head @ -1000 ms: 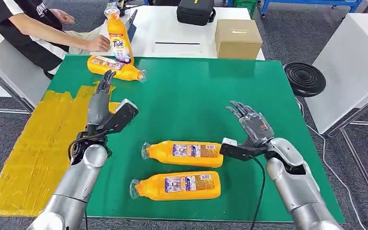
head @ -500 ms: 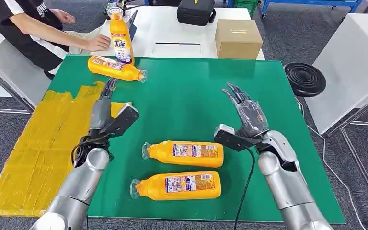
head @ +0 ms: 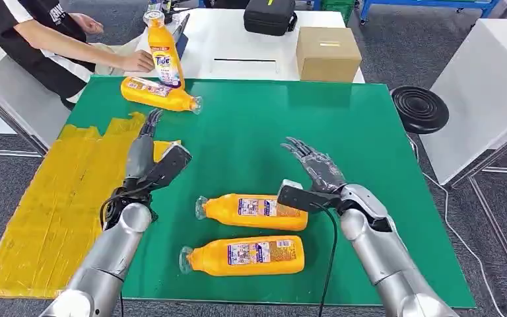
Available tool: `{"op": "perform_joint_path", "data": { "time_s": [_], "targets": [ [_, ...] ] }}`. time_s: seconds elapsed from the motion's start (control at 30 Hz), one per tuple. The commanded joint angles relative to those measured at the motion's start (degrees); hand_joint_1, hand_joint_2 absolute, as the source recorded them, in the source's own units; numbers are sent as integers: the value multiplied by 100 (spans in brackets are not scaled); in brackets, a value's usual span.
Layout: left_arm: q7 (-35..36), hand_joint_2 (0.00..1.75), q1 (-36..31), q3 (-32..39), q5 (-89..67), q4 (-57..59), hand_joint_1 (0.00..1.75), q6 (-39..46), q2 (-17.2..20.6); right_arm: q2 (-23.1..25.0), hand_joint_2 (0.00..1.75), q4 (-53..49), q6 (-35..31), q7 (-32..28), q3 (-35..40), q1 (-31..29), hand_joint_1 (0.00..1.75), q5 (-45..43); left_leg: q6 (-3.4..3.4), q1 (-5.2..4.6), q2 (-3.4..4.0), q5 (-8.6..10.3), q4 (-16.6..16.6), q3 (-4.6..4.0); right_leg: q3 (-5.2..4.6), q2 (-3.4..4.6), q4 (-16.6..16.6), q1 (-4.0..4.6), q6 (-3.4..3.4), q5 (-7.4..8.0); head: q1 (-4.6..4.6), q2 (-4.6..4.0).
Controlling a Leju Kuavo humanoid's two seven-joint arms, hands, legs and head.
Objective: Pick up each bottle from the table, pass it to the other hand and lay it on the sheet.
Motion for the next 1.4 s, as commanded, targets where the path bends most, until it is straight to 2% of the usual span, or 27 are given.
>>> {"op": "perform_joint_path", "data": {
  "time_s": [0.03,0.47,0.7,0.8,0.83,1.1,1.4],
  "targets": [
    [-15,175,-356,231,55,789,0,32,7,128,175,1378,18,-66,903,-724,0,12,-29,7,9,-3,-3,14,13,8,-5,5,-12,1,0,0],
    [-120,175,-499,227,255,1187,0,127,-18,16,175,1040,12,-65,1283,-629,0,-100,-33,8,-2,-1,0,10,11,-2,-4,6,-13,0,-2,0],
    [-54,175,-429,308,353,1119,0,198,72,-8,175,241,-482,729,1734,-367,0,375,-31,6,1,-3,-1,11,10,1,-3,4,-13,-2,-2,0],
    [-25,175,-314,365,388,987,0,183,97,-63,175,-442,-824,1332,1878,92,0,811,-46,12,6,-7,-9,26,26,6,-13,9,-20,-3,0,0],
    [-35,175,-277,384,429,943,0,104,90,-110,175,-630,-948,1749,1950,236,0,1247,-35,12,2,-6,-8,20,22,2,-13,9,-15,-3,-2,0],
    [-85,175,-322,334,509,957,0,1,36,-111,175,-769,-909,1977,1799,450,0,1514,-21,6,-1,-2,-2,5,4,-1,-4,3,-9,-2,-2,0],
    [-82,175,-370,311,593,1016,0,-10,35,-74,175,-637,-785,2111,1726,502,0,1683,-39,10,-6,-2,-7,16,17,-5,-11,6,-17,-1,-2,0]
  ]
}}
